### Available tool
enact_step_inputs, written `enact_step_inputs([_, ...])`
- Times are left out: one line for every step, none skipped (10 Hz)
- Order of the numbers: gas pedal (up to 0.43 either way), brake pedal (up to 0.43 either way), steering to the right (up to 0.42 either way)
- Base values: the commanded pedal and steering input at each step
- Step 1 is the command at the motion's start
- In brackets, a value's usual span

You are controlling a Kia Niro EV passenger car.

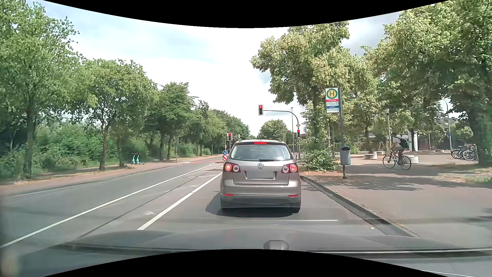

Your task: Follow the waypoints while adhering to traffic rules and regulations

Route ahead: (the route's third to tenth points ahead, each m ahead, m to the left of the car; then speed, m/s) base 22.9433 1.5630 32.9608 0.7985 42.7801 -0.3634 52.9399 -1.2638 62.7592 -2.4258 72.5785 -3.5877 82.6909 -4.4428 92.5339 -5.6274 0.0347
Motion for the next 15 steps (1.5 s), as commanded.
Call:
enact_step_inputs([0.0,0.256,-0.007])
enact_step_inputs([0.0,0.256,-0.007])
enact_step_inputs([0.0,0.256,-0.007])
enact_step_inputs([0.0,0.262,-0.007])
enact_step_inputs([0.0,0.256,-0.007])
enact_step_inputs([0.0,0.262,-0.007])
enact_step_inputs([0.0,0.262,-0.007])
enact_step_inputs([0.0,0.262,-0.007])
enact_step_inputs([0.0,0.262,-0.007])
enact_step_inputs([0.0,0.262,-0.007])
enact_step_inputs([0.0,0.262,-0.007])
enact_step_inputs([0.0,0.262,-0.007])
enact_step_inputs([0.0,0.262,-0.007])
enact_step_inputs([0.0,0.262,-0.007])
enact_step_inputs([0.0,0.262,-0.007])
